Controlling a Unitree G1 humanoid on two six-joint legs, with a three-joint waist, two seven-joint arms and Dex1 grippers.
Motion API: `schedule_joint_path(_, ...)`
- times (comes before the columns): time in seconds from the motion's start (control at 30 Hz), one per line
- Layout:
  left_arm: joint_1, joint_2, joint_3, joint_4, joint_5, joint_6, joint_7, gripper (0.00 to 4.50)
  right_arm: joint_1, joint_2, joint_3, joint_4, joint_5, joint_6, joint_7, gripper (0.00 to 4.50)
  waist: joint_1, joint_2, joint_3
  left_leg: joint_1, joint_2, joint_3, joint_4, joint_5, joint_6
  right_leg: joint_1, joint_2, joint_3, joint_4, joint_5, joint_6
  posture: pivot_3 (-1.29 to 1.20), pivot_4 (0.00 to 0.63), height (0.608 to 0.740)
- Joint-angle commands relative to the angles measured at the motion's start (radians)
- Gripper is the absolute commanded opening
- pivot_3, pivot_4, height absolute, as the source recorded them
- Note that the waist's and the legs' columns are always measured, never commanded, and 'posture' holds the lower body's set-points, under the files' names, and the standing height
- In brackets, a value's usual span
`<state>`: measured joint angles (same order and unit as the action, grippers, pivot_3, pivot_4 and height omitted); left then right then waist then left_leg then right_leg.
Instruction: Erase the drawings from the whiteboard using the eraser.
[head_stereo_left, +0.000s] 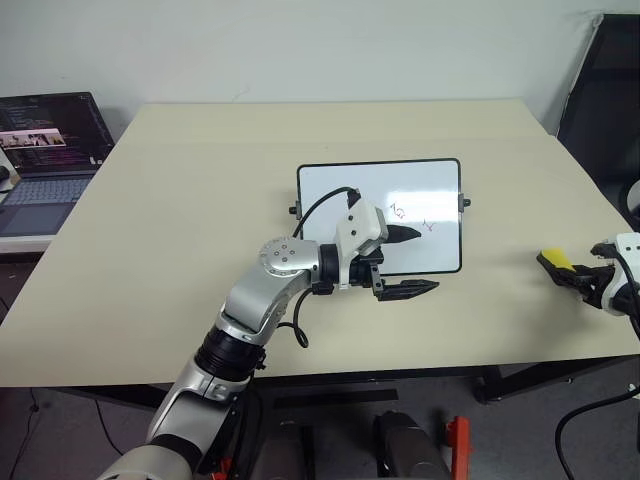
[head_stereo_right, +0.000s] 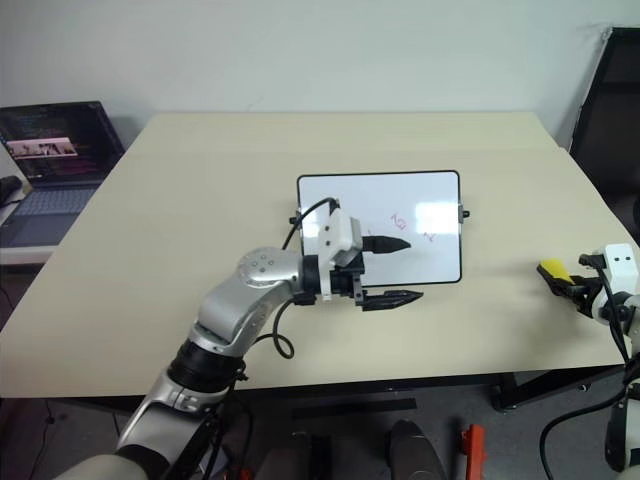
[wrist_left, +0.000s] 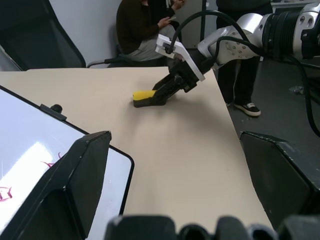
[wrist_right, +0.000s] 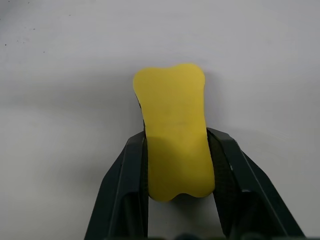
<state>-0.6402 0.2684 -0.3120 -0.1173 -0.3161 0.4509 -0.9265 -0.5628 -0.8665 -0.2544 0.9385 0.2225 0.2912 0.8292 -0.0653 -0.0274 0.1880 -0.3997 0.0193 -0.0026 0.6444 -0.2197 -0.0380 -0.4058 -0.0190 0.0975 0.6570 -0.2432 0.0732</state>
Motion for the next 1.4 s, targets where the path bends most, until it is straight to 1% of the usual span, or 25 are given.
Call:
schedule_joint_path(0.03,-0.009,-0.003,0.018,-0.047,-0.018,-0.006,0.003,4.50,0.020,-0.017,-0.045,-0.079,0.039,0.012,0.017,1.29,0.000,0.000,0.000,0.000,0.000,0.000,0.000,0.000,0.000,0.000,0.000,0.000,0.000,0.000,0.000,0.00,0.150,0.740)
schedule_joint_path(0.07,-0.009,-0.001,0.020,-0.047,-0.017,-0.006,0.004,4.50,0.035,-0.021,-0.057,-0.126,0.057,0.033,0.025,1.29,0.000,0.000,0.000,0.000,0.000,0.000,0.000,0.000,0.000,0.000,0.000,0.000,0.000,0.000,0.000,0.00,0.150,0.740)
schedule_joint_path(0.1,-0.008,0.005,0.024,-0.048,-0.015,-0.007,0.004,4.50,0.063,-0.029,-0.075,-0.219,0.087,0.074,0.039,1.29,0.001,0.000,0.000,0.000,0.000,0.000,0.000,0.000,0.000,0.000,0.000,0.000,0.000,0.000,0.000,0.00,0.150,0.740)
schedule_joint_path(0.13,-0.006,0.020,0.035,-0.047,-0.014,-0.008,0.002,4.50,0.100,-0.038,-0.103,-0.377,0.139,0.142,0.049,1.29,0.001,0.000,0.000,0.000,0.000,0.000,0.000,0.000,0.000,0.000,0.000,0.000,0.000,0.000,0.000,0.00,0.150,0.740)
schedule_joint_path(0.23,0.002,0.058,0.065,-0.048,-0.012,-0.011,0.002,4.50,0.171,-0.049,-0.168,-0.718,0.245,0.301,0.031,1.29,-0.008,0.002,0.000,0.000,0.000,0.000,-0.001,0.000,0.000,-0.001,0.000,0.000,0.000,0.000,0.000,0.00,0.150,0.740)
schedule_joint_path(0.3,0.014,0.108,0.113,-0.039,-0.003,-0.020,0.015,4.50,0.153,-0.044,-0.177,-0.966,0.341,0.416,-0.007,1.29,-0.017,0.002,0.000,0.000,0.000,-0.001,-0.001,0.000,0.000,-0.001,0.000,0.000,0.001,0.000,0.000,0.00,0.150,0.740)
schedule_joint_path(0.37,0.039,0.177,0.157,-0.041,0.002,-0.027,0.004,4.50,0.098,-0.013,-0.113,-1.143,0.396,0.485,-0.047,1.29,-0.026,0.002,0.000,0.000,0.001,-0.001,-0.001,0.000,0.000,-0.001,0.001,0.000,0.001,0.000,0.000,0.00,0.150,0.740)
schedule_joint_path(0.43,0.076,0.244,0.200,-0.052,-0.004,-0.030,-0.013,4.50,0.023,0.070,-0.010,-1.224,0.408,0.531,-0.109,1.29,-0.033,0.000,-0.001,0.001,0.004,0.000,-0.001,0.000,0.000,-0.001,0.003,0.000,0.001,0.000,-0.001,0.00,0.150,0.740)
schedule_joint_path(0.47,0.098,0.274,0.217,-0.057,-0.003,-0.031,-0.016,4.50,-0.005,0.109,0.053,-1.238,0.376,0.524,-0.137,1.29,-0.035,-0.001,-0.001,0.002,0.007,0.000,-0.001,0.000,-0.001,-0.001,0.006,0.000,0.001,0.000,-0.002,0.00,0.150,0.740)
schedule_joint_path(0.57,0.168,0.343,0.268,-0.086,-0.011,-0.035,-0.020,4.50,-0.072,0.219,0.222,-1.208,0.247,0.454,-0.210,1.29,-0.028,-0.003,-0.001,0.001,0.008,-0.001,-0.001,-0.001,-0.001,-0.001,0.007,-0.002,0.000,-0.001,-0.007,0.00,0.150,0.740)
schedule_joint_path(0.63,0.236,0.386,0.330,-0.116,-0.025,-0.043,-0.015,4.50,-0.115,0.302,0.354,-1.130,0.114,0.358,-0.265,1.29,-0.018,-0.004,-0.001,-0.002,0.008,0.000,-0.001,-0.001,-0.001,-0.004,0.006,-0.001,0.000,-0.002,-0.009,0.00,0.150,0.740)
schedule_joint_path(0.7,0.287,0.410,0.369,-0.141,-0.030,-0.048,-0.007,4.50,-0.137,0.353,0.434,-1.061,0.018,0.278,-0.294,1.29,-0.012,-0.004,-0.001,-0.005,0.008,0.001,-0.001,-0.001,-0.002,-0.007,0.006,-0.001,0.000,0.000,-0.005,0.00,0.150,0.740)
schedule_joint_path(0.77,0.328,0.423,0.399,-0.162,-0.042,-0.043,-0.004,4.50,-0.148,0.377,0.501,-1.001,-0.060,0.209,-0.293,1.29,-0.002,-0.004,-0.001,-0.011,0.008,0.000,-0.001,-0.001,-0.002,-0.013,0.005,-0.002,0.000,0.000,-0.006,0.00,0.150,0.740)
schedule_joint_path(0.8,0.345,0.427,0.408,-0.173,-0.048,-0.035,-0.002,4.50,-0.151,0.386,0.521,-0.973,-0.091,0.178,-0.295,1.29,0.007,-0.004,-0.001,-0.016,0.008,0.000,0.000,-0.002,-0.002,-0.017,0.005,-0.002,0.000,0.002,-0.009,0.00,0.150,0.740)
schedule_joint_path(0.83,0.363,0.432,0.415,-0.187,-0.054,-0.027,0.000,4.50,-0.153,0.399,0.534,-0.942,-0.116,0.148,-0.299,1.29,0.011,-0.004,-0.001,-0.017,0.008,0.000,0.000,-0.002,-0.002,-0.018,0.005,-0.003,0.000,0.002,-0.009,0.00,0.150,0.740)
schedule_joint_path(0.97,0.429,0.427,0.436,-0.247,-0.072,-0.001,0.035,4.50,-0.165,0.468,0.562,-0.813,-0.173,0.056,-0.298,1.29,0.014,-0.004,-0.001,-0.017,0.008,0.000,0.000,-0.003,-0.003,-0.018,0.005,-0.003,0.000,0.002,-0.009,0.00,0.150,0.740)
schedule_joint_path(1.07,0.443,0.424,0.435,-0.266,-0.077,0.007,0.056,4.50,-0.167,0.490,0.584,-0.758,-0.226,0.015,-0.291,1.29,0.012,-0.004,-0.001,-0.016,0.008,0.000,0.000,-0.003,-0.002,-0.018,0.005,-0.003,0.001,0.002,-0.010,0.00,0.150,0.740)
schedule_joint_path(1.27,0.445,0.432,0.435,-0.265,-0.086,0.007,0.070,4.50,-0.181,0.549,0.620,-0.696,-0.302,0.012,-0.294,1.29,0.004,-0.005,-0.001,-0.011,0.009,0.000,0.001,-0.003,-0.002,-0.014,0.007,-0.002,0.003,0.001,-0.008,0.00,0.150,0.740)
schedule_joint_path(1.4,0.432,0.435,0.431,-0.248,-0.086,0.001,0.072,4.50,-0.152,0.591,0.645,-0.630,-0.330,0.001,-0.282,1.29,-0.002,-0.006,-0.002,-0.008,0.010,0.001,0.000,-0.003,-0.002,-0.014,0.007,-0.001,0.005,0.001,-0.008,0.00,0.150,0.740)
